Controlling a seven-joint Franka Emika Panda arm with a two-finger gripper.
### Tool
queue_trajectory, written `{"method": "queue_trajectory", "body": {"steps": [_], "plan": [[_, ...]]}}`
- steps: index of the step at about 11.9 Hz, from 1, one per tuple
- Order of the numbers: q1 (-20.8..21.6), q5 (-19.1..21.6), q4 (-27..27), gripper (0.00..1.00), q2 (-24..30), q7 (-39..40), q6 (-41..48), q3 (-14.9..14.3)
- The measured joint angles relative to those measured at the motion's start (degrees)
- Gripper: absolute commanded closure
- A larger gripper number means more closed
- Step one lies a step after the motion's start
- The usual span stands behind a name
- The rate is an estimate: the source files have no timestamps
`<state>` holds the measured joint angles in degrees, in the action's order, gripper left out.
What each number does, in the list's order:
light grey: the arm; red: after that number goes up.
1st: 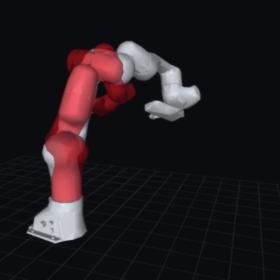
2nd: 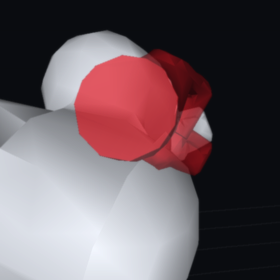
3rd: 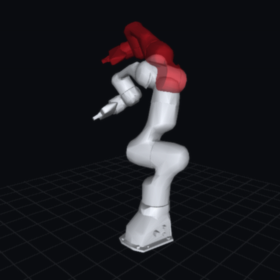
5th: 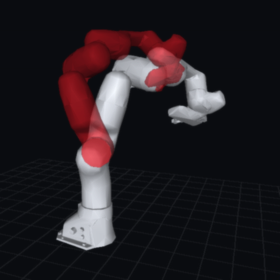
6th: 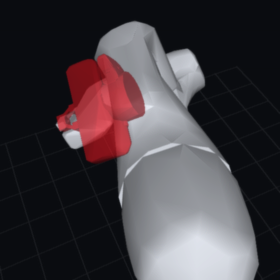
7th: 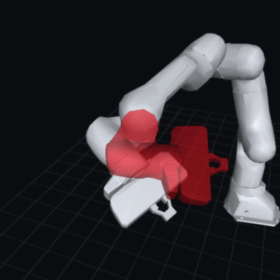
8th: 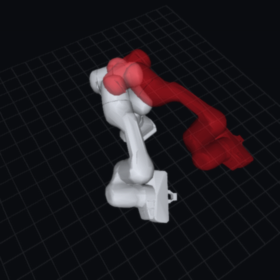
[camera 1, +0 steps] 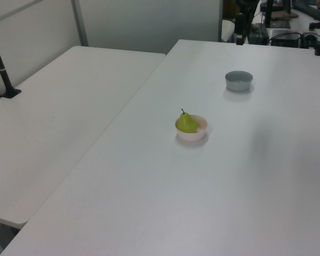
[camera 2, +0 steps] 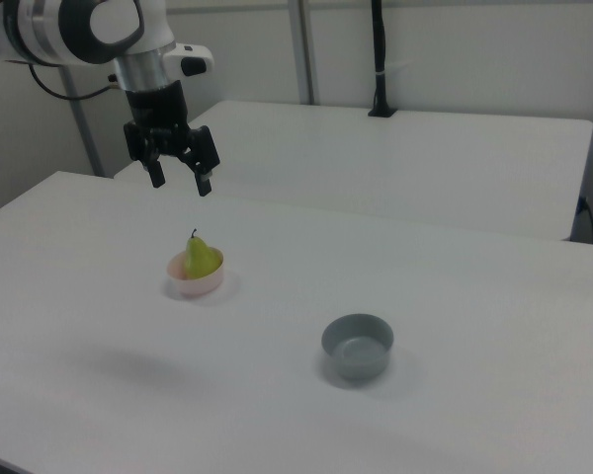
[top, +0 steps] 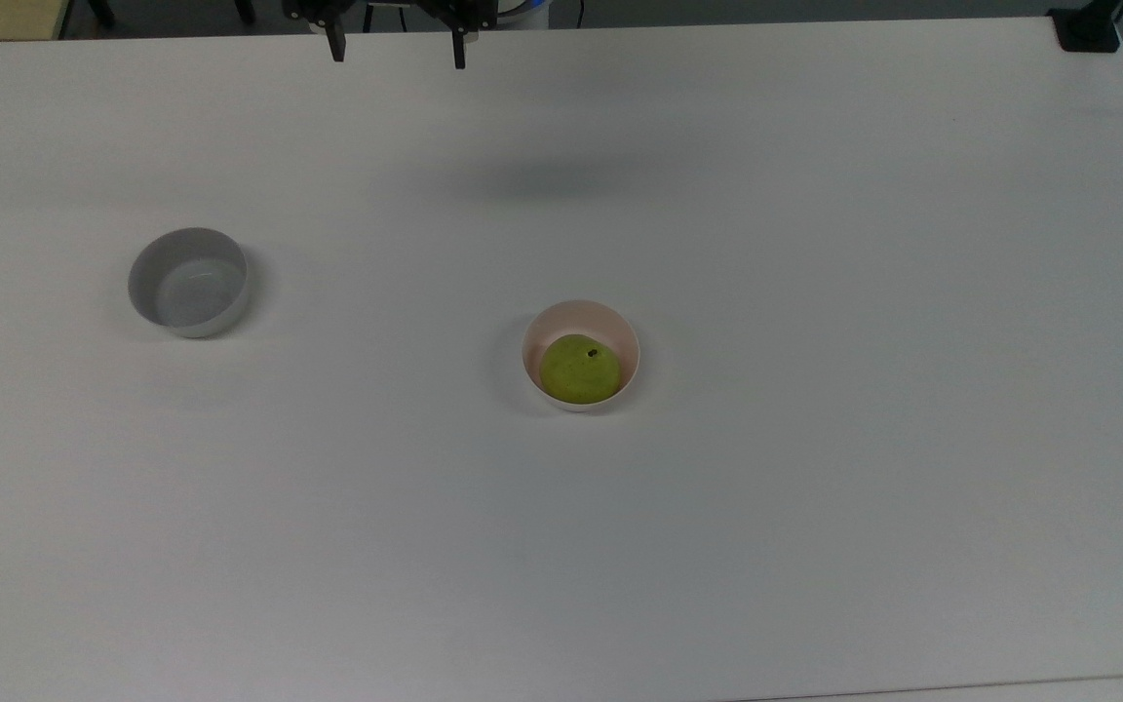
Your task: Pick up a pear from the bowl
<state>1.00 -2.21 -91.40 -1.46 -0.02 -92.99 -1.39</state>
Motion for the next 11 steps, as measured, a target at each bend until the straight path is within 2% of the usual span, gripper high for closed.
{"method": "queue_trajectory", "body": {"steps": [8,11], "plan": [[0.2,0.0,0.0,0.0,0.0,0.0,0.0,0.1],[1.9,0.0,0.0,0.0,-0.3,0.0,0.0,0.7]]}}
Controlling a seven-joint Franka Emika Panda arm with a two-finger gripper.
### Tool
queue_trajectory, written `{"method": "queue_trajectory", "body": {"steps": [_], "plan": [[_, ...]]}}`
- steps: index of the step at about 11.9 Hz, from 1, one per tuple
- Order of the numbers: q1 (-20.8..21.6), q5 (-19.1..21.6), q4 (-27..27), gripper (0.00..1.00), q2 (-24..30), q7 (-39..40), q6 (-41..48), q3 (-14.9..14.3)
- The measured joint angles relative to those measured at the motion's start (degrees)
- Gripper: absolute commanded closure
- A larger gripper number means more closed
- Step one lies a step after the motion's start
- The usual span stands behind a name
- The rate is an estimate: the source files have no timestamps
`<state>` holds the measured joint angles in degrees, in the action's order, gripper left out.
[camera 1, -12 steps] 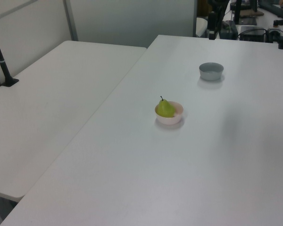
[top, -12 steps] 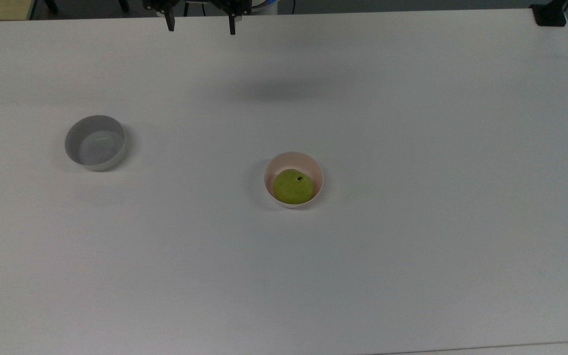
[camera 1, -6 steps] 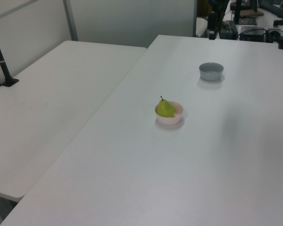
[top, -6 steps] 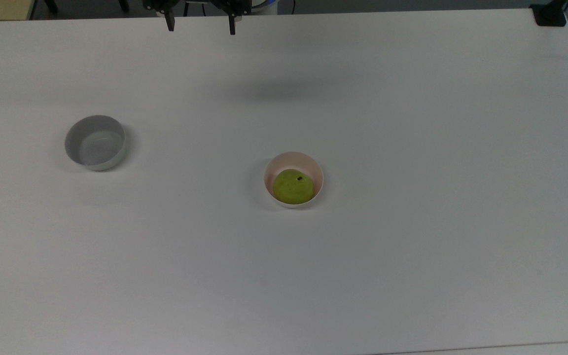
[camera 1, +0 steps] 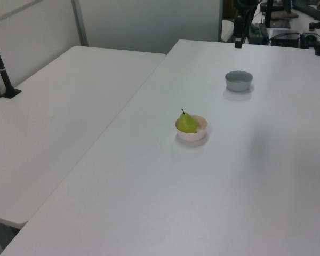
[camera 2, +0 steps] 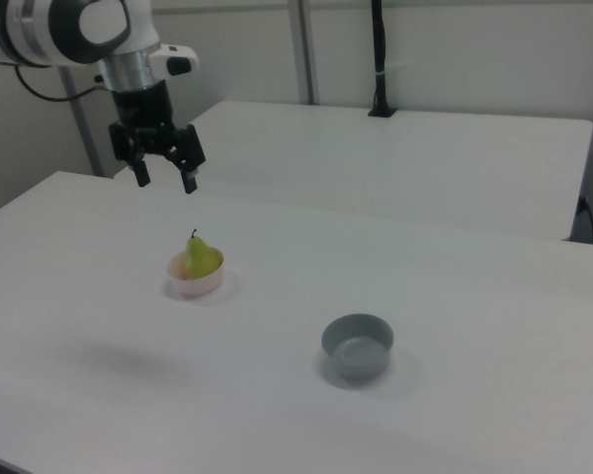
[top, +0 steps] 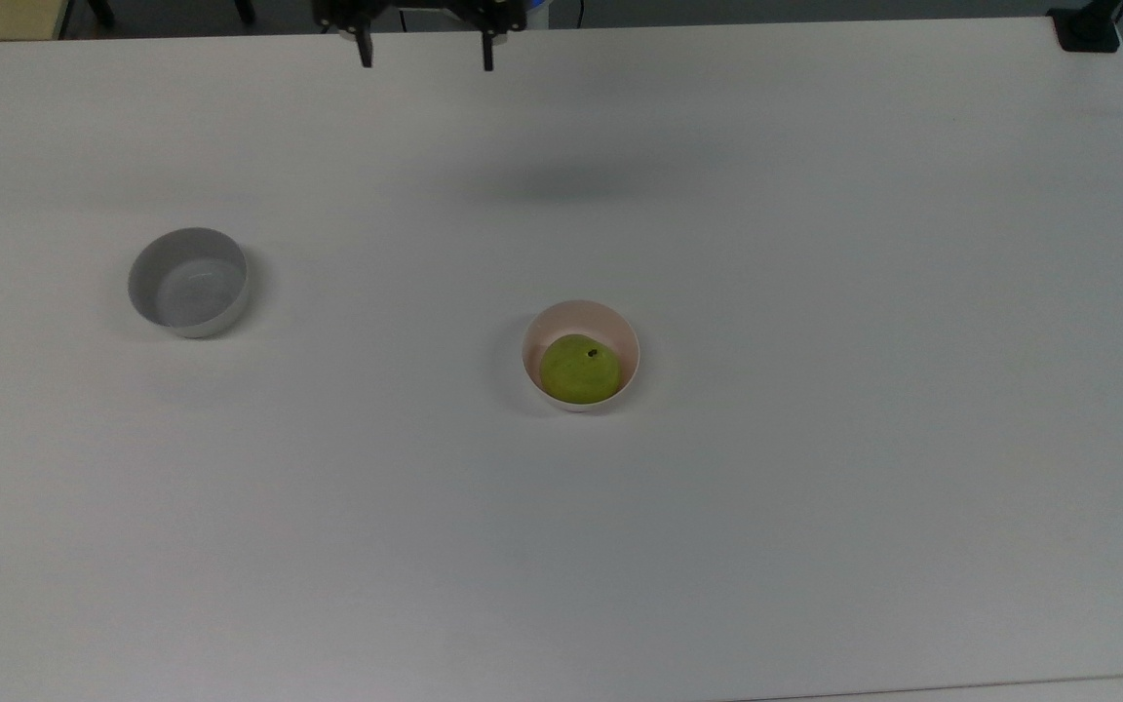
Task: Pick up a pear from the bowl
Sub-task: 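Move the open gripper over the pink bowl and lower onto the pear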
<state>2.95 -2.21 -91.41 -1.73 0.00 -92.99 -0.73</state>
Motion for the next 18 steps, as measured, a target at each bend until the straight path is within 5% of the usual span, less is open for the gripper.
{"method": "queue_trajectory", "body": {"steps": [5,9,18], "plan": [[7.3,0.0,-0.1,0.0,-0.6,0.0,0.0,1.1],[8.6,0.1,-0.1,0.0,-2.1,0.0,-1.1,1.1],[9.4,-0.6,5.0,0.0,-17.5,-2.0,-12.0,1.1]]}}
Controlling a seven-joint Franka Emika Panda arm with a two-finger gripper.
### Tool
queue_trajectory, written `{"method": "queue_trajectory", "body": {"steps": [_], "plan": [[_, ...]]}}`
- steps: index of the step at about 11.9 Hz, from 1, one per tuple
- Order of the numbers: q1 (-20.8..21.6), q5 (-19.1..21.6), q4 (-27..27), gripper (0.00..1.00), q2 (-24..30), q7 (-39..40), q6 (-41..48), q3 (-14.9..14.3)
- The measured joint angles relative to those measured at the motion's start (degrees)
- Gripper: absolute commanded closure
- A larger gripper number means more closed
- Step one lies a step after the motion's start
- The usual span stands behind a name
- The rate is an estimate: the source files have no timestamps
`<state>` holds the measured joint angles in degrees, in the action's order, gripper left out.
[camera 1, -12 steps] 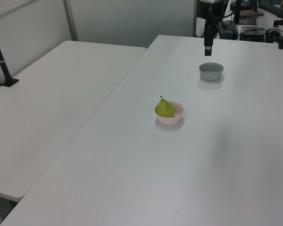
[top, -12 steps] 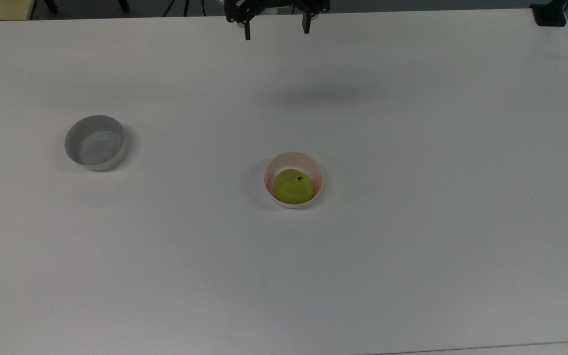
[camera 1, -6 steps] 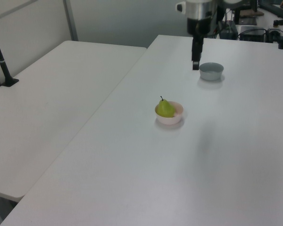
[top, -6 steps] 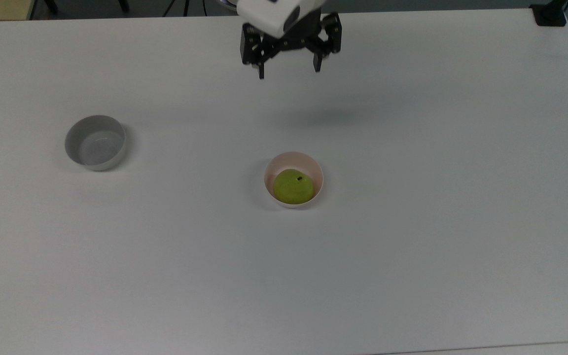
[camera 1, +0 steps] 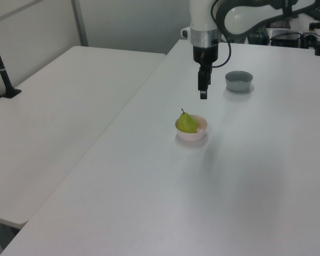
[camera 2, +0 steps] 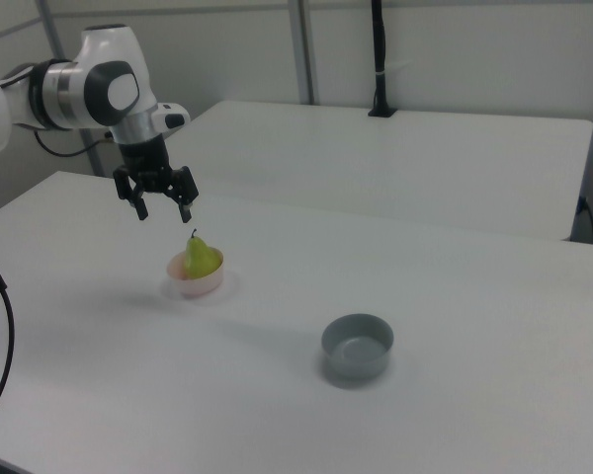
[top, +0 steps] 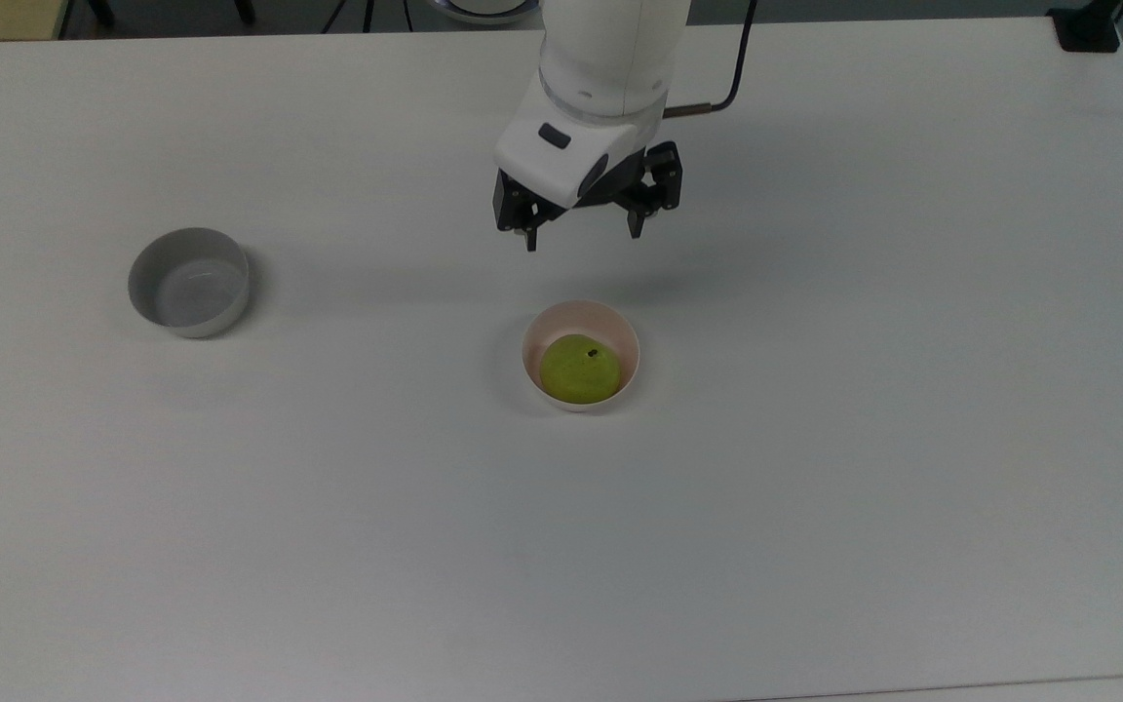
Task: Pick up a pear from the bowl
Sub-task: 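Move the open gripper over the pink bowl and lower onto the pear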
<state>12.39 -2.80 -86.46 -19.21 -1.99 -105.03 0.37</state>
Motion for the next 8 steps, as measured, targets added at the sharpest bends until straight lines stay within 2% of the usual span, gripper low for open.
{"method": "queue_trajectory", "body": {"steps": [8], "plan": [[0.1,-3.0,-0.2,0.0,-9.0,-3.0,-11.2,0.0]]}}
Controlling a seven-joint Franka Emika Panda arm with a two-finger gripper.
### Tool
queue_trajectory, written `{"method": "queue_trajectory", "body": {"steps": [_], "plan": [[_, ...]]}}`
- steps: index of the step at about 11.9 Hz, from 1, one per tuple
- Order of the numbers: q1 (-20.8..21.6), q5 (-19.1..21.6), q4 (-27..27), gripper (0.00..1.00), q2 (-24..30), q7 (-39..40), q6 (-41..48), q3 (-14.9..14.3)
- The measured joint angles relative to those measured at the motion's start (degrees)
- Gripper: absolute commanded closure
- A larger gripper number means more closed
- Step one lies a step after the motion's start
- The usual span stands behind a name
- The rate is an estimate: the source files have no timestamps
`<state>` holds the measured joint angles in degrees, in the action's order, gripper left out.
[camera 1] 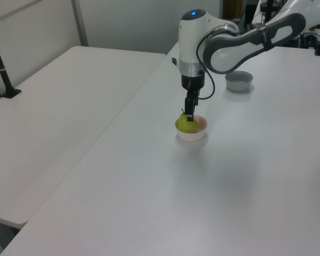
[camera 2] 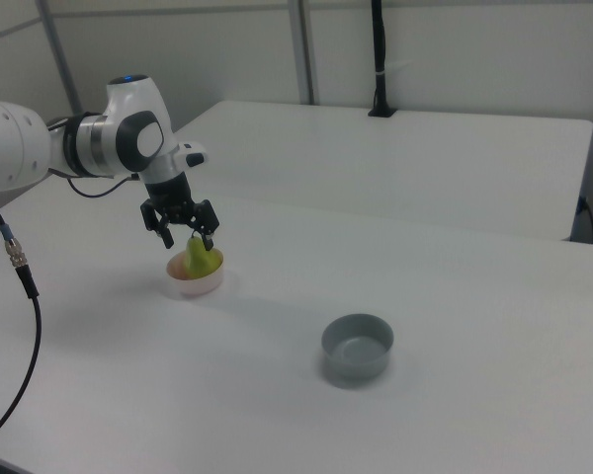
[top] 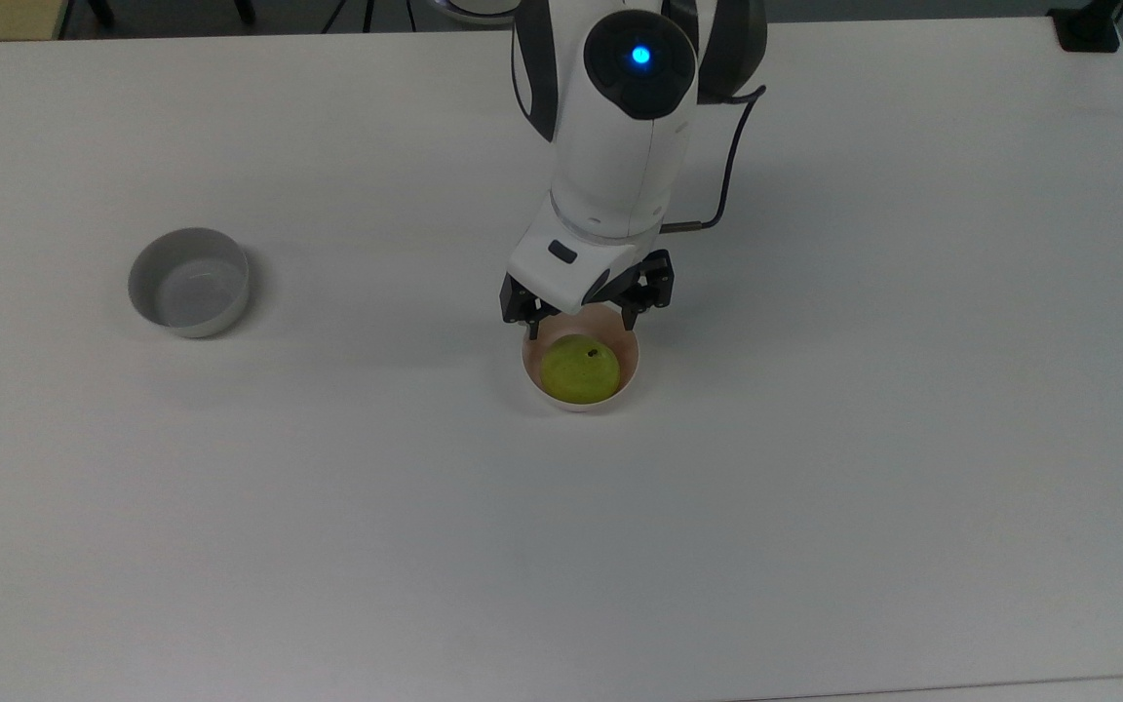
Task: Pick up a pear from the bowl
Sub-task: 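Move the open gripper over the pink bowl and lower onto the pear, then close the gripper around the green pear in the pink bowl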
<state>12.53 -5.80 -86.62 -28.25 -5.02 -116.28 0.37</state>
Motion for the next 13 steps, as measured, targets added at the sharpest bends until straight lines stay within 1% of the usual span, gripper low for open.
{"method": "queue_trajectory", "body": {"steps": [3,5,8,9,12,13], "plan": [[0.0,-0.4,0.0,0.0,-1.6,0.0,-2.0,0.0],[0.0,-0.4,-0.4,0.04,-2.6,0.0,-4.0,0.0],[0.1,-1.0,-0.7,0.12,-3.5,-0.4,-4.5,0.0],[0.1,-1.0,-0.7,0.17,-3.5,-0.4,-4.5,0.0],[0.1,-1.2,-0.8,0.19,-3.5,-0.5,-4.5,0.0],[0.2,-1.5,-0.8,0.26,-3.5,-0.5,-4.5,0.0]]}}
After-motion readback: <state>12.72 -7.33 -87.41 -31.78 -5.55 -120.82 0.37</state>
